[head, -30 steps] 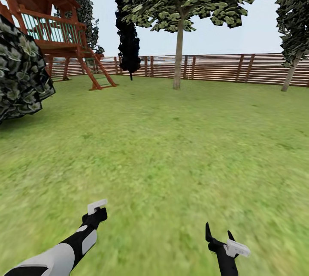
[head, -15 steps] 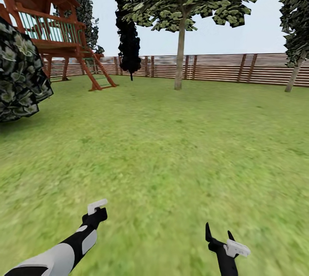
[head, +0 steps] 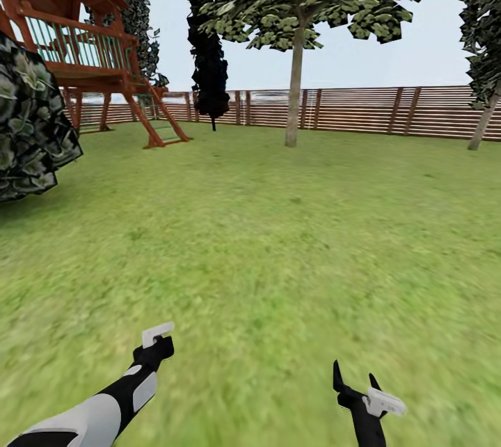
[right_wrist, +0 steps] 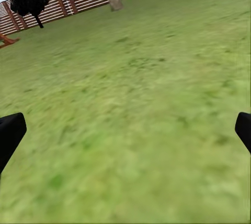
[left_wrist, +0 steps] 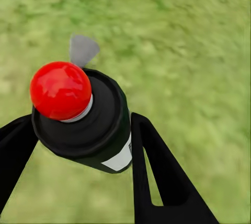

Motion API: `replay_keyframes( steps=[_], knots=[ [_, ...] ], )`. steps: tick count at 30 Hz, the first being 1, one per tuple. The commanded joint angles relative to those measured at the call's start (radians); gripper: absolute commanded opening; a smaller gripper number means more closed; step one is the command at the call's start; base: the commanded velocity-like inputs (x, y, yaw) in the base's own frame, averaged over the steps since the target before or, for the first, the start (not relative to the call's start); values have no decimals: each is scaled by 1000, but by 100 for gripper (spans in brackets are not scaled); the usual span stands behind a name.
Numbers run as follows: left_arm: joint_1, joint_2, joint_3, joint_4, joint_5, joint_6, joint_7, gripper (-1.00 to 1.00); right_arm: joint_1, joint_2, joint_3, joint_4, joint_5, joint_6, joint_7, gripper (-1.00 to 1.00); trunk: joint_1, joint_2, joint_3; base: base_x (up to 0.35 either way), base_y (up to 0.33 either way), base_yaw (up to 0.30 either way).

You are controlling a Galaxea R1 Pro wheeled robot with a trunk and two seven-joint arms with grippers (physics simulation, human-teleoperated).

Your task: In the garden, pick up the pesticide atomizer on the floor and spray pesticide onto both trees until each tree trunk is fully covered.

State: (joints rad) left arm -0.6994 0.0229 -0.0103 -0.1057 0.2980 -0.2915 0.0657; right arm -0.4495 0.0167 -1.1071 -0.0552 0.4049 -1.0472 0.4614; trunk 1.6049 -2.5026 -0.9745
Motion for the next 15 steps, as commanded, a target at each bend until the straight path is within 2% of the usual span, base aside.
replay_keyframes(
  steps=[1,15],
  knots=[
    [0,0,0,0,0,0,0,-100,0,0,0,0,0,0,0,100,0,0,0,335,113,0],
    [0,0,0,0,0,0,0,-100,0,0,0,0,0,0,0,100,0,0,0,335,113,0]
  ],
)
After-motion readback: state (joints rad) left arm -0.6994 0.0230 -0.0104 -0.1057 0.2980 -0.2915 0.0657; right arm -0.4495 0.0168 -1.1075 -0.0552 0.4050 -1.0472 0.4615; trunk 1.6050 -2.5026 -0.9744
